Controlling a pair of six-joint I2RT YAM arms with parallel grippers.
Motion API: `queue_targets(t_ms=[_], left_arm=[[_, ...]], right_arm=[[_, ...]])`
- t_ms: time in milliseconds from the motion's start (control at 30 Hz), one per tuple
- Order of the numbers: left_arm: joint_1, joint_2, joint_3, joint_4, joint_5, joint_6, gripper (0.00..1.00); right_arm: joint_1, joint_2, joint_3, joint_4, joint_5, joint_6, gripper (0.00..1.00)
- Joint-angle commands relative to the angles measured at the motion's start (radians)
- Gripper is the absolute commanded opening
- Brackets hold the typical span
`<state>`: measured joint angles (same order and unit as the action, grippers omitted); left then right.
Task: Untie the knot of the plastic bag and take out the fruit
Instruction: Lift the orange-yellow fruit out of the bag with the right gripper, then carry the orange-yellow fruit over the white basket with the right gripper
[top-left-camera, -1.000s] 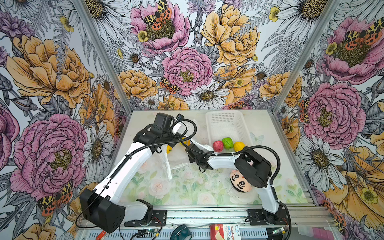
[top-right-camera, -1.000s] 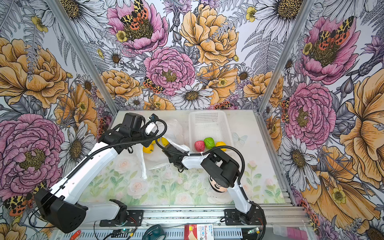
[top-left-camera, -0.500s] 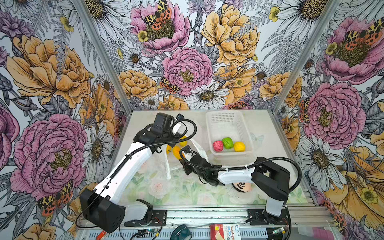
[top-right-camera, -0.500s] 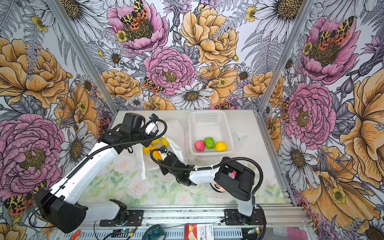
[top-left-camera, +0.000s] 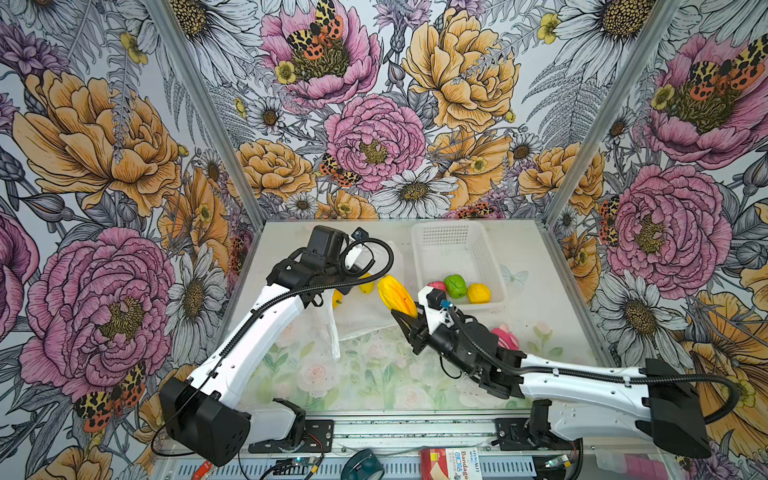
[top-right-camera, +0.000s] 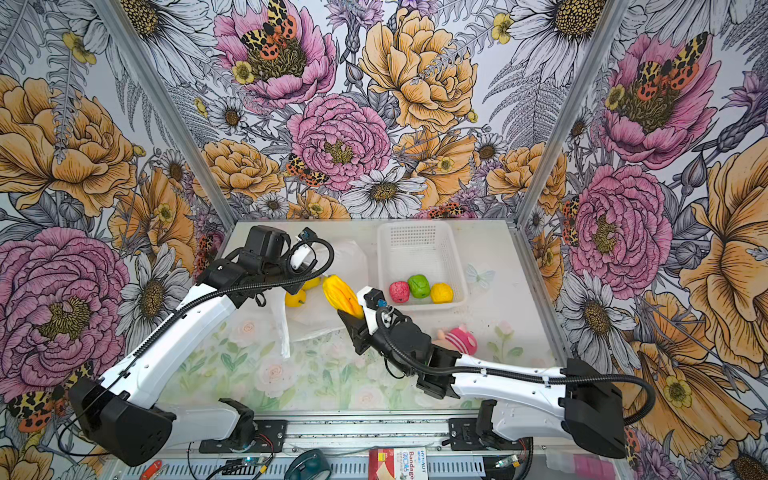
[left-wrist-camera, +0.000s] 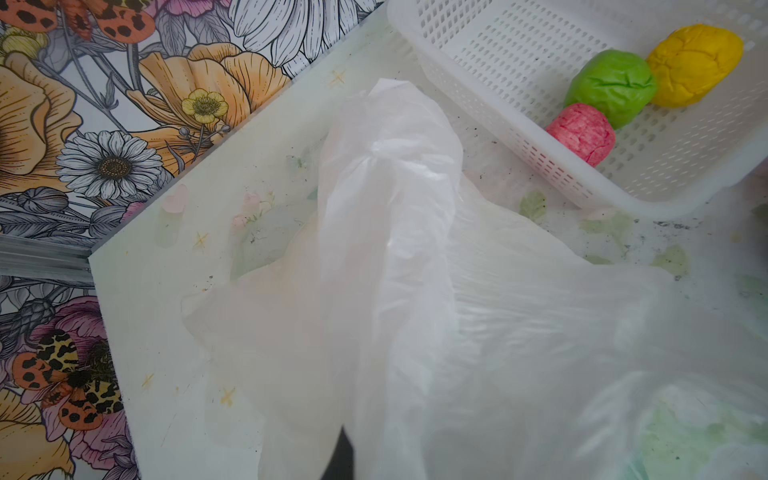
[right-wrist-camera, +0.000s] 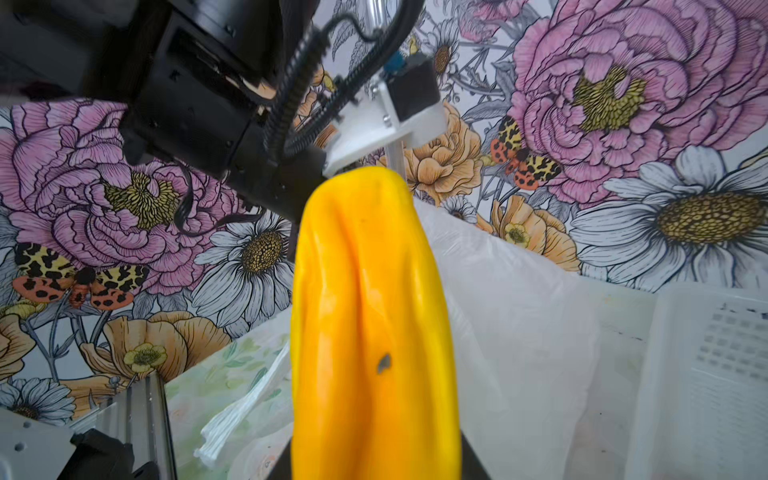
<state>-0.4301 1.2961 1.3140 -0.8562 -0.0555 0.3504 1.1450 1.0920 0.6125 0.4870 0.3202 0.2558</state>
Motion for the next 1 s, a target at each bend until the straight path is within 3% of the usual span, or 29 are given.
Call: queue_targets(t_ms=[0, 200, 400, 633, 967], left_arm=[[-0.008, 0.004, -0.011, 0.016, -0.007, 0.018, 0.0], [-0.008, 0.004, -0.012, 0.017, -0.008, 0.018, 0.0], [-0.009, 0.004, -0.013, 0.016, -0.01, 0.018, 0.0], [-0.009, 0.003, -0.013, 0.016, -0.011, 0.018, 0.0], [-0.008, 0.002, -0.012, 0.017, -0.009, 0.019, 0.0]], right_arm=[[0.0, -0.124, -0.048, -0.047, 0.109, -0.047, 0.28], [-0.034, -0.319, -0.132, -0.079, 0.277, -0.098, 0.29], [-0.179, -0.373, -0.151, -0.154, 0.277, -0.027, 0.3], [-0.345, -0.223, -0.08, -0.25, 0.21, 0.102, 0.28], [-0.582, 0.068, 0.077, -0.396, -0.033, 0.257, 0.25]])
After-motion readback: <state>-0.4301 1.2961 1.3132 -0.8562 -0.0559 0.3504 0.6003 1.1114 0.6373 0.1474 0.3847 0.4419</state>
